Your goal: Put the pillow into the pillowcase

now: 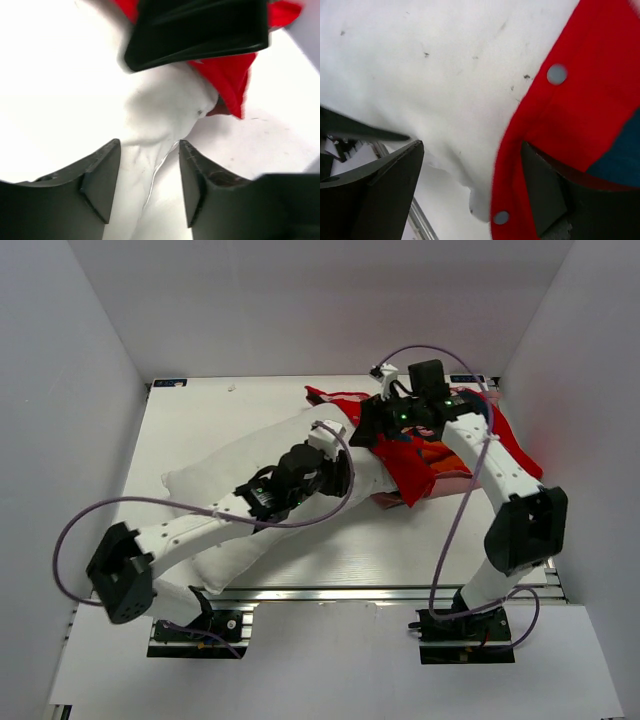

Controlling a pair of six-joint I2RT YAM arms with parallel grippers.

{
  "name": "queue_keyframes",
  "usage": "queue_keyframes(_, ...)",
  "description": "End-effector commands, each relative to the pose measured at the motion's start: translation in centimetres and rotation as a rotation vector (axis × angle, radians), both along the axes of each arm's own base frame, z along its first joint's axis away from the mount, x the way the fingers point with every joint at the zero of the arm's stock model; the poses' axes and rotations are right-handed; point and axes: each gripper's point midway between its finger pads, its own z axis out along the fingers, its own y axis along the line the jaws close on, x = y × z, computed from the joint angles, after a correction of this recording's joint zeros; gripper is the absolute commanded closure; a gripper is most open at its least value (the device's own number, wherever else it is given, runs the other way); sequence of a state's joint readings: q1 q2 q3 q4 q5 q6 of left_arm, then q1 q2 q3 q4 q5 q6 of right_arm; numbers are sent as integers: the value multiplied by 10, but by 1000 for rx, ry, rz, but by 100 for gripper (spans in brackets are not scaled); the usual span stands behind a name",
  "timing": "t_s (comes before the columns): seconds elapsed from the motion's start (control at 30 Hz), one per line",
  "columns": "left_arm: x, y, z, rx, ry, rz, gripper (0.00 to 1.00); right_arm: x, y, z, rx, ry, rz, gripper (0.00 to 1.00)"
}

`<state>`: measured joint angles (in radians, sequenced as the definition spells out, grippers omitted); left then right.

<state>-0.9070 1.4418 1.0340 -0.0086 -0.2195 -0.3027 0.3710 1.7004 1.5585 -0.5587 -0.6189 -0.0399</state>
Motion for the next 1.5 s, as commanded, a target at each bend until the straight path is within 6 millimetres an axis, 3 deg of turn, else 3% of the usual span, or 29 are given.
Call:
queue_keyframes(0.0, -22, 25, 61, -57, -52, -23, 36, -23, -14, 69, 8, -252, 68, 17)
queue_keyframes(0.03, -26, 29, 65, -55, -52, -26, 34, -26, -19, 70, -5, -272, 60, 17)
queue_keyframes(0.07, -32, 36, 63, -31, -31, -28, 32, -29, -26, 58, -37, -271, 43, 16)
queue_keyframes(0.1, -36, 41, 68, -31, -31, -28, 30, -35, -32, 68, -45, -339, 40, 16)
queue_keyframes(0.13, -41, 47, 76, -36, -37, -29, 29, -37, -37, 65, -61, -358, 26, 14)
queue_keyframes(0.23, -56, 57, 69, 4, 11, -56, 23, -46, -58, 49, -130, -430, -8, 11)
queue_keyframes(0.4, -92, 42, 46, 95, 94, -140, 17, -64, -91, 36, -221, -549, 17, 11)
queue_keyframes(0.43, -96, 39, 41, 128, 84, -145, 16, -65, -98, 26, -251, -570, 34, 11)
queue_keyframes(0.47, -109, 27, 18, 231, 87, -165, 16, -70, -107, 29, -246, -613, 42, 11)
queue_keyframes(0.53, -104, 28, 12, 276, 66, -133, 15, -68, -120, 25, -257, -617, 28, 11)
queue_keyframes(0.57, -106, 22, -5, 337, 73, -139, 15, -73, -121, 30, -227, -634, 38, 11)
queue_keyframes(0.67, -95, 23, -28, 463, 6, -85, 15, -77, -139, 30, -214, -643, 31, 11)
queue_keyframes(0.77, -74, 31, -33, 572, -92, 5, 14, -82, -151, 17, -271, -688, 74, 10)
queue_keyframes(0.87, -53, 34, -41, 683, -172, 88, 13, -89, -156, 0, -326, -752, 134, 11)
queue_keyframes(0.9, -49, 33, -53, 752, -189, 84, 12, -90, -156, -1, -330, -766, 137, 11)
queue_keyframes(1.07, -18, 40, -71, 939, -315, 225, 12, -95, -153, 3, -310, -800, 152, 11)
queue_keyframes(1.2, 7, 43, -82, 970, -320, 305, 15, -93, -154, 6, -304, -799, 137, 11)
queue_keyframes(1.3, 24, 47, -85, 978, -310, 335, 35, -93, -155, 8, -295, -796, 124, 11)
queue_keyframes(1.33, 28, 46, -82, 967, -304, 345, 46, -94, -155, 8, -291, -793, 122, 11)
queue_keyframes(1.37, 35, 47, -81, 953, -286, 336, 66, -95, -155, 8, -288, -790, 121, 10)
queue_keyframes(1.47, 42, 42, -60, 885, -247, 311, 100, -95, -155, 8, -287, -793, 112, 11)
